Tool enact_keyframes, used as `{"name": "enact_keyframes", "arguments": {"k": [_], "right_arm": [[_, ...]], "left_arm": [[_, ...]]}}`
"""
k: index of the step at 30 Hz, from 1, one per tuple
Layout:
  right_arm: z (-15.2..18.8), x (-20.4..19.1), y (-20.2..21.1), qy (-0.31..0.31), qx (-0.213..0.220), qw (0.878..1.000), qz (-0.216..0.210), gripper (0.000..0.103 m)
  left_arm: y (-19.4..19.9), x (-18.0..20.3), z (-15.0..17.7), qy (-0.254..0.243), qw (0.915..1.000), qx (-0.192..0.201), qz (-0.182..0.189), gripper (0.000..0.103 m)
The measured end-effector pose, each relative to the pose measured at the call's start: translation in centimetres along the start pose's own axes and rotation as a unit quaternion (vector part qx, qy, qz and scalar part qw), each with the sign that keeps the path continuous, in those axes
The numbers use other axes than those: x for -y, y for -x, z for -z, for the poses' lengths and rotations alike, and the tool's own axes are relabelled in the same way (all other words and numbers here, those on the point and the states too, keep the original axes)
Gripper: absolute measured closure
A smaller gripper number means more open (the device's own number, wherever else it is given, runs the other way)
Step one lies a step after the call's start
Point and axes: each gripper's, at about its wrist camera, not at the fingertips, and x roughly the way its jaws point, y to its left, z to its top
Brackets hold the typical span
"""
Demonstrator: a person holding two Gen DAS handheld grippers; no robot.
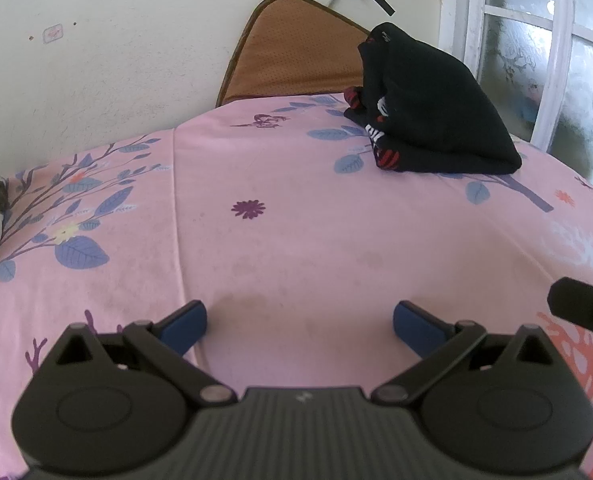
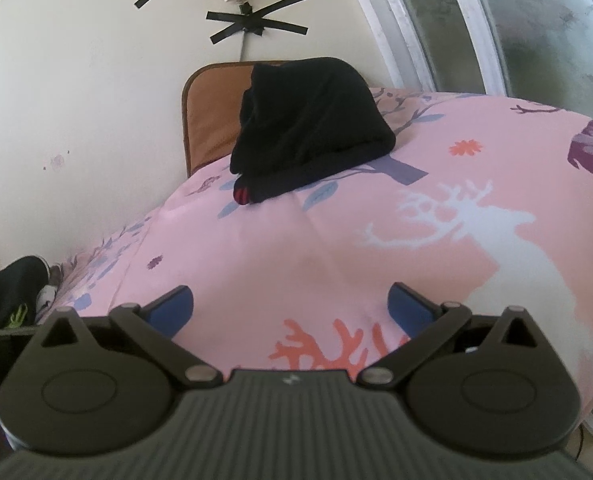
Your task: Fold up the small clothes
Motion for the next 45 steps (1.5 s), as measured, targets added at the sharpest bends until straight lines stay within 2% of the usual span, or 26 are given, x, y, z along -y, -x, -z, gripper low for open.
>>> {"name": "enact_keyframes", "arguments": {"k": [18,28,32,34,39,45], "right_arm": [[1.3,-1.3,0.5,0.014,0.005,1.000,0.026,0.000],[0.5,-1.1,0.7,0.000,-0.022,1.000,0.017,0.000],[0.4,-1.1,1.0,-0.010,-0.026,0.999,0.016,0.000],[0.5,-1.3,1.2,-0.008,-0.018,1.000,0.018,0.000],[0.1,-1.6,2.3,0.000,0.020,1.000,0.024,0.000],[-0.3,-1.9,3.2,0.003,0.048,0.999,0.022,0.000]], "left_arm": [[0.0,-0.1,0.0,-0.001,1.0000,0.000,0.002,0.000],[0.3,-0.1,0.1,-0.001,1.0000,0.001,0.001,0.000],[0.8,-0.7,-0.1,0.017,0.9998,-0.010,-0.011,0.000],[1.5,-1.3,-0.3,0.030,0.9995,-0.004,-0.011,0.000],[3.5,-2.1,-0.9,0.036,0.9982,0.023,-0.042,0.000],[4.5,-2.5,-1.3,0.042,0.9972,0.027,-0.055,0.000]]}}
